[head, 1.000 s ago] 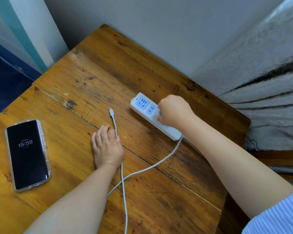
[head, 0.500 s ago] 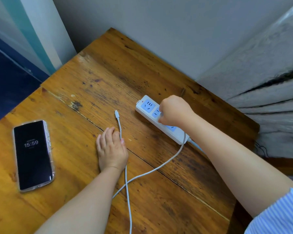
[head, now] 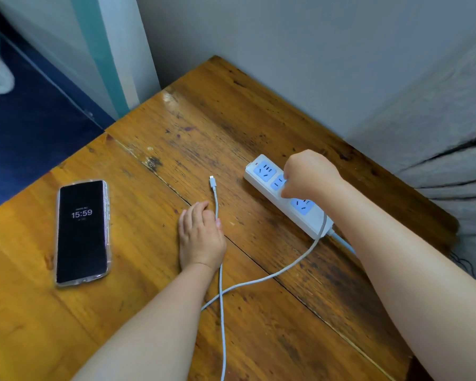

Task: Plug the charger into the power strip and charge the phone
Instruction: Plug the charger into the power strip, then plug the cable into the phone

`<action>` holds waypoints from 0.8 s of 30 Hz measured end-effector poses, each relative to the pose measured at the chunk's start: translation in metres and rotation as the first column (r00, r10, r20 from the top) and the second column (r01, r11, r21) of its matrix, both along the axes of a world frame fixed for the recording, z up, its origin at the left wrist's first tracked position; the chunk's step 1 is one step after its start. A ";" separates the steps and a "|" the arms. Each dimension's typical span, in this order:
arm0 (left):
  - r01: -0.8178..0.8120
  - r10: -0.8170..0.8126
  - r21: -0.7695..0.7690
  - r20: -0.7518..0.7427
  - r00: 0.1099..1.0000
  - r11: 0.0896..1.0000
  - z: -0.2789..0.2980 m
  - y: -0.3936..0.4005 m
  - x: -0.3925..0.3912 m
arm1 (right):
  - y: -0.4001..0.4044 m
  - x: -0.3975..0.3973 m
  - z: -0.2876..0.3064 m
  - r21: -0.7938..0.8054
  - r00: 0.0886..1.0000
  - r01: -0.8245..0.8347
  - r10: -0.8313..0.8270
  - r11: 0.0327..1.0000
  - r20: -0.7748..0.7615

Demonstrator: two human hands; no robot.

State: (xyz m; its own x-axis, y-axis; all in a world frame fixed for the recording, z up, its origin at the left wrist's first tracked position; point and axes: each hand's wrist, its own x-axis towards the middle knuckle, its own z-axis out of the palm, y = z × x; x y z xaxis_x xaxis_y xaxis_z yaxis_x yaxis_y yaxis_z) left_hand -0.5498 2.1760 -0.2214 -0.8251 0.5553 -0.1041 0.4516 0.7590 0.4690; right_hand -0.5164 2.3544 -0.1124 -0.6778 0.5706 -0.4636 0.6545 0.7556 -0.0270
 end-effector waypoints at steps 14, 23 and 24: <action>0.022 -0.043 0.366 0.050 0.998 0.930 0.028 -0.084 -0.032 | -0.106 -0.009 0.001 0.185 0.946 0.004 0.056 0.983 -0.318; 0.400 -0.401 -0.038 -0.104 0.910 0.916 0.056 -0.157 -0.160 | -0.156 -0.055 -0.044 -0.235 0.880 0.401 -0.444 0.885 -0.168; 0.453 -0.461 -0.102 -0.088 0.883 0.886 0.058 -0.156 -0.170 | -0.159 -0.057 -0.049 -0.232 0.870 0.428 -0.468 0.873 -0.157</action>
